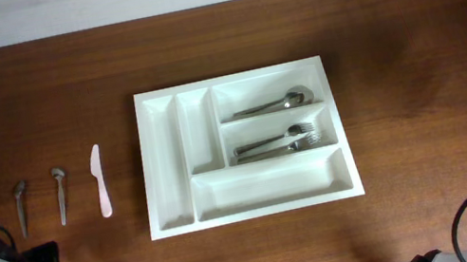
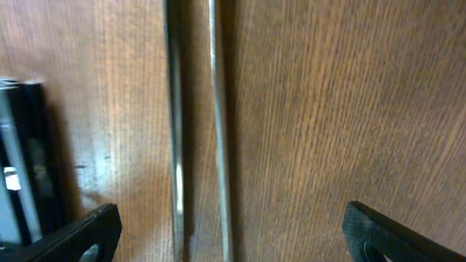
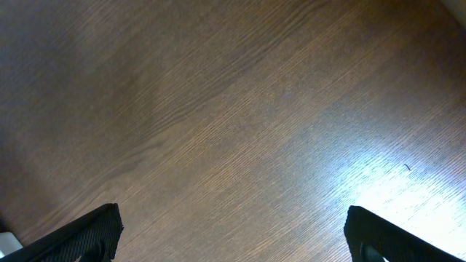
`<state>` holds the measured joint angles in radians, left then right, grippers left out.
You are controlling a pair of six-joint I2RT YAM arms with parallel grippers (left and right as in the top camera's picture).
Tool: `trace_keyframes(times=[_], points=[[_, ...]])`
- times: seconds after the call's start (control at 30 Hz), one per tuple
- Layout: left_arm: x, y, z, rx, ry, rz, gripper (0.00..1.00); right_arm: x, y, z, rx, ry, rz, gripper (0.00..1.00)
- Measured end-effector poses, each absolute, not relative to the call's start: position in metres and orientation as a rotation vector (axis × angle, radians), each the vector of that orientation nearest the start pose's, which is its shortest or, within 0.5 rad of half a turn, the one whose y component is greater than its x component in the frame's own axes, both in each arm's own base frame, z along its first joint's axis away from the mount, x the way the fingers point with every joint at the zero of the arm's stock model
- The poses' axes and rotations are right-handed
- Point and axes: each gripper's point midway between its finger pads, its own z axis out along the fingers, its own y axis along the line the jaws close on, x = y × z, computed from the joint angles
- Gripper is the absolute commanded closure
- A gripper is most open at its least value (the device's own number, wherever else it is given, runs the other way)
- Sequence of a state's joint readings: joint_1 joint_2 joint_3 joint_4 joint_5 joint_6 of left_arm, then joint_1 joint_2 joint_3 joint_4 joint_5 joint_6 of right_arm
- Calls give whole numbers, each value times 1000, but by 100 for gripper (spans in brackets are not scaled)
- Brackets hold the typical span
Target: Pack container
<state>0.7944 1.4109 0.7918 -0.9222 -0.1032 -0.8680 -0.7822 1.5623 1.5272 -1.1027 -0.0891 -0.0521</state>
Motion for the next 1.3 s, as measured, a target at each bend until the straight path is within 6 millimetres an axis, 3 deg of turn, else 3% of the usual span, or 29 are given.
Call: trace_keyframes(times=[0.5,1.03,1.3], points=[[143,161,32,-2249,2189,99,1,272,-248,206,942,2538,-131,1],[130,158,12,-2279,2158,160,1,272,-248,206,942,2538,-131,1],[131,163,11,-2265,2143,187,1,272,-248,206,942,2538,-131,1]])
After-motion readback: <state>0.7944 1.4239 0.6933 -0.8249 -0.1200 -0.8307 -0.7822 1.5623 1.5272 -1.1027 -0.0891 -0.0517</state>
